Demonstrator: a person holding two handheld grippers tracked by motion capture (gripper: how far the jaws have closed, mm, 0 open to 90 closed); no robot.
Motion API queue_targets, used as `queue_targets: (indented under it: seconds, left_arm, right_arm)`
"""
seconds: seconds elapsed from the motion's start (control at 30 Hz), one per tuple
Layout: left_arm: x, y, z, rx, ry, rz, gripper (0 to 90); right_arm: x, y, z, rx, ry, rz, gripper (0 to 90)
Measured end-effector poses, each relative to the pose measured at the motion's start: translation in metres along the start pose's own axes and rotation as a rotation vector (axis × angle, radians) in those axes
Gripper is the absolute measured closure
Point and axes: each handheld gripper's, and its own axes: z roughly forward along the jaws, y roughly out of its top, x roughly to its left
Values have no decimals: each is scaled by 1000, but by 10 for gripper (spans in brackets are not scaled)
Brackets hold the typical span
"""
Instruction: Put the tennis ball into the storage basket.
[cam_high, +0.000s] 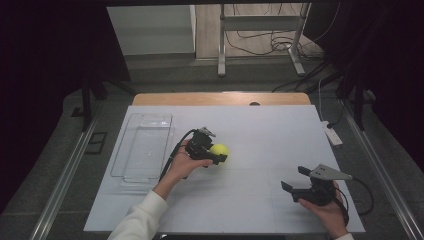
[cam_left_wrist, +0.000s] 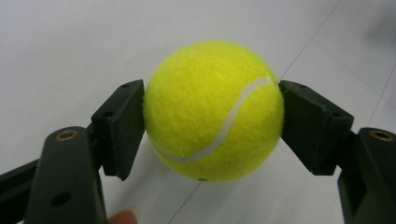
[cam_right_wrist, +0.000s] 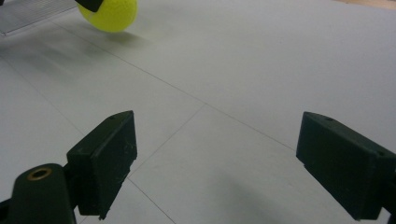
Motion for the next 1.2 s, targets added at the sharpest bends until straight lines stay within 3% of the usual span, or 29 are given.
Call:
queue_targets:
  seconds: [1.2]
  left_arm:
    - [-9,9,-44,-156,-9,18,277]
  right_arm:
    - [0,0,0,-2,-3,-3,130]
